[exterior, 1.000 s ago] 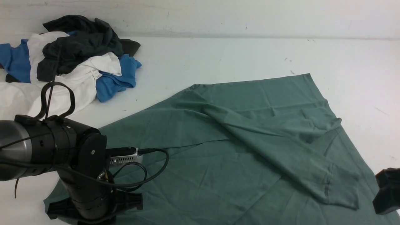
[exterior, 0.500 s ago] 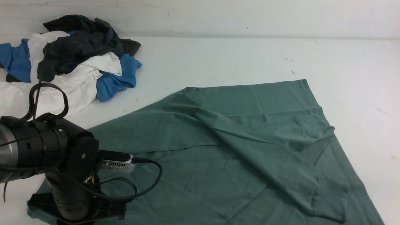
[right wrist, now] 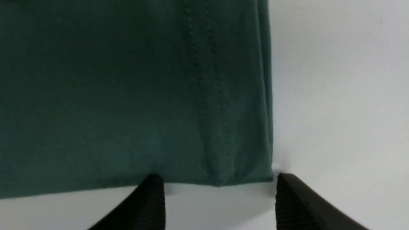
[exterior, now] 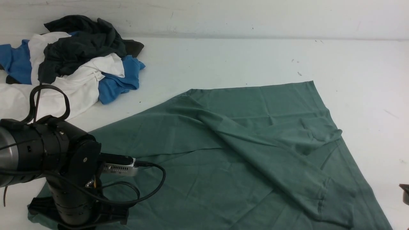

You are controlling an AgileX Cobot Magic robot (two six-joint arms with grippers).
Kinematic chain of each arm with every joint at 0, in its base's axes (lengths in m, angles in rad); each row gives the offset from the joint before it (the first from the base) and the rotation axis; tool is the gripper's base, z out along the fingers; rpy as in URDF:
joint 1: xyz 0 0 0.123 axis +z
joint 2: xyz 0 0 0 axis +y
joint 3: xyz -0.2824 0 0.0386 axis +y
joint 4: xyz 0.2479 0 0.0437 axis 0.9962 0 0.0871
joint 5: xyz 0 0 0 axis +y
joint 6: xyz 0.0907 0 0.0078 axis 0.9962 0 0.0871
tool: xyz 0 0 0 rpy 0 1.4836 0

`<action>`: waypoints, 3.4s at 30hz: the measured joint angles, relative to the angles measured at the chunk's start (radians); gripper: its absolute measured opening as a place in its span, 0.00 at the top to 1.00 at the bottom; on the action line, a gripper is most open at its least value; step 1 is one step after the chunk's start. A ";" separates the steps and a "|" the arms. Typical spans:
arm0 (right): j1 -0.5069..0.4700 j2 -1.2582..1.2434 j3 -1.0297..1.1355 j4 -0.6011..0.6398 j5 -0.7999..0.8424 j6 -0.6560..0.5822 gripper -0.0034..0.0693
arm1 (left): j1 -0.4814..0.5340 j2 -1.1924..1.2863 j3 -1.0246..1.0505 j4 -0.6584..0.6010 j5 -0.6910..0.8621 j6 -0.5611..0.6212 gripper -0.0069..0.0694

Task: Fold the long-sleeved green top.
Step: Use both arms simultaneously to clamp the lower edge of the clothing fabric, then use both arms to drag the lower edge of the fabric forward and fold it over the upper edge

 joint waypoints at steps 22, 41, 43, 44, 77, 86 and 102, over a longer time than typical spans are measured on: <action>0.000 -0.425 -0.009 -0.064 0.225 0.043 0.94 | 0.000 -0.195 0.003 -0.148 0.116 0.131 0.89; 0.000 -0.474 -0.412 -0.003 0.325 0.062 0.94 | 0.000 -0.366 -0.086 -0.231 0.297 0.234 0.89; 0.000 -0.403 -0.471 -0.002 0.325 0.053 0.94 | 0.000 -0.351 -0.114 -0.227 0.297 0.241 0.89; 0.000 -0.345 -0.522 0.001 0.325 0.044 0.94 | 0.003 -0.328 -0.150 -0.219 0.297 0.243 0.89; 0.000 0.714 -1.345 0.056 0.221 -0.020 0.94 | 0.294 0.355 -0.746 -0.286 0.316 0.369 0.90; 0.000 0.725 -1.346 0.056 0.219 -0.038 0.94 | 0.159 0.390 -0.804 -0.419 0.269 0.525 0.85; 0.000 0.725 -1.347 0.056 0.238 -0.039 0.94 | -0.031 0.545 -0.903 -0.524 0.010 0.778 0.40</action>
